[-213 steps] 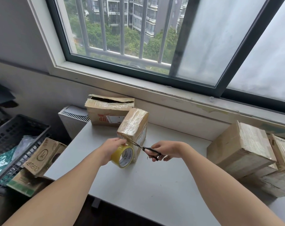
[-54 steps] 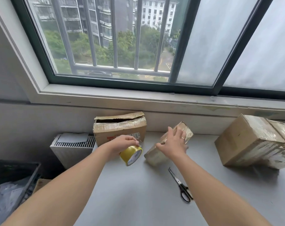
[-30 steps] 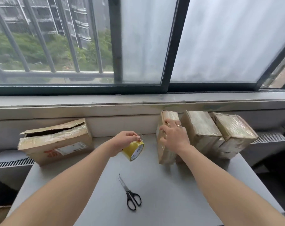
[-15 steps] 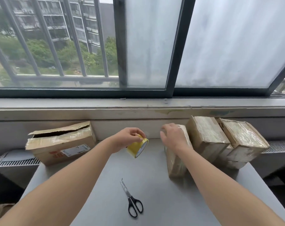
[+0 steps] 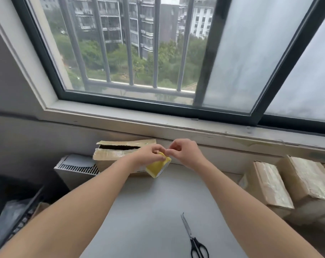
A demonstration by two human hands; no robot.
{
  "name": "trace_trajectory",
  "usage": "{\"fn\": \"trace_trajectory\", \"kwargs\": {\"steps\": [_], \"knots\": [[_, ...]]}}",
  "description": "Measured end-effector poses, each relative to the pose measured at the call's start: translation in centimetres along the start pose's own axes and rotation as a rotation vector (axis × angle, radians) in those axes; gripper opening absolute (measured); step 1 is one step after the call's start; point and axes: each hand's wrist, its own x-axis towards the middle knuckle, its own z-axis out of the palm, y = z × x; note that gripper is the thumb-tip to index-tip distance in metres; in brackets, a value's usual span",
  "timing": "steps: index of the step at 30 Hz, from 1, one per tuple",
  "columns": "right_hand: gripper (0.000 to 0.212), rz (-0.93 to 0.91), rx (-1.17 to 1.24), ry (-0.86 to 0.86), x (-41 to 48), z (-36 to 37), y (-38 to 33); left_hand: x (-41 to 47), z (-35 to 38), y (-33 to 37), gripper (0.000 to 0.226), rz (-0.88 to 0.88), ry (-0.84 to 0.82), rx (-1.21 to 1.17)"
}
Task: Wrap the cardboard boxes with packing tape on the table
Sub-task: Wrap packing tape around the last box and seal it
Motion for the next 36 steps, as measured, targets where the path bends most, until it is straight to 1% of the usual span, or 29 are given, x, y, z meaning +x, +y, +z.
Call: {"fn": "trace_trajectory", "kwargs": {"steps": [4, 7, 12, 16, 17, 19, 22, 24, 25, 26, 29, 32, 33, 36], "knots": [[0.01, 0.011, -0.054, -0.007, 2.1, 1.7, -3.1, -0.4, -3.5, -2.1, 0.014, -0.007, -0.026, -0.028], [0.008, -0.002, -0.161, -0.027, 3.2, 2.5, -5.1, -0.5, -5.1, -3.3, 0.013, 0.005, -0.042, -0.078], [0.006, 0.027, -0.281, -0.033, 3.9, 4.0, -7.2, -0.2, -6.5, -5.1, 0.032, 0.021, -0.049, -0.114], [0.009, 0.025, -0.308, -0.025, 4.3, 4.8, -8.8, -0.1, -7.5, -6.3, 0.029, 0.022, -0.049, -0.086], [0.01, 0.017, -0.311, -0.021, 4.4, 4.8, -9.4, -0.2, -7.9, -6.7, 0.032, 0.009, -0.057, -0.12], [0.011, -0.01, -0.334, -0.031, 4.7, 4.6, -10.5, -0.5, -8.4, -7.4, 0.04, 0.007, -0.103, -0.265], [0.01, -0.019, -0.312, -0.006, 5.3, 3.5, -11.6, -0.8, -8.9, -7.5, 0.047, 0.099, -0.11, -0.352], [0.011, -0.016, -0.279, 0.039, 5.4, 2.9, -11.8, -0.9, -8.8, -7.1, 0.061, 0.161, -0.154, -0.39], [0.012, -0.009, -0.267, 0.044, 5.4, 2.6, -11.8, -1.0, -8.6, -7.0, 0.064, 0.178, -0.175, -0.392], [0.012, 0.001, -0.268, 0.038, 5.5, 2.4, -11.7, -1.2, -8.4, -7.0, 0.061, 0.175, -0.165, -0.39], [0.012, 0.019, -0.377, 0.006, 5.5, 1.8, -12.4, -1.7, -7.9, -6.9, 0.041, 0.164, -0.045, -0.347], [0.011, -0.021, -0.407, -0.002, 5.5, 1.3, -14.1, -1.2, -7.6, -7.5, 0.026, 0.194, 0.12, -0.191], [0.012, -0.039, -0.427, -0.005, 5.3, 1.3, -14.7, -1.1, -7.6, -7.6, 0.025, 0.201, 0.128, -0.178], [0.01, -0.019, -0.455, 0.011, 5.1, 0.8, -14.8, -1.0, -7.6, -8.4, 0.039, 0.213, 0.07, -0.202]]}}
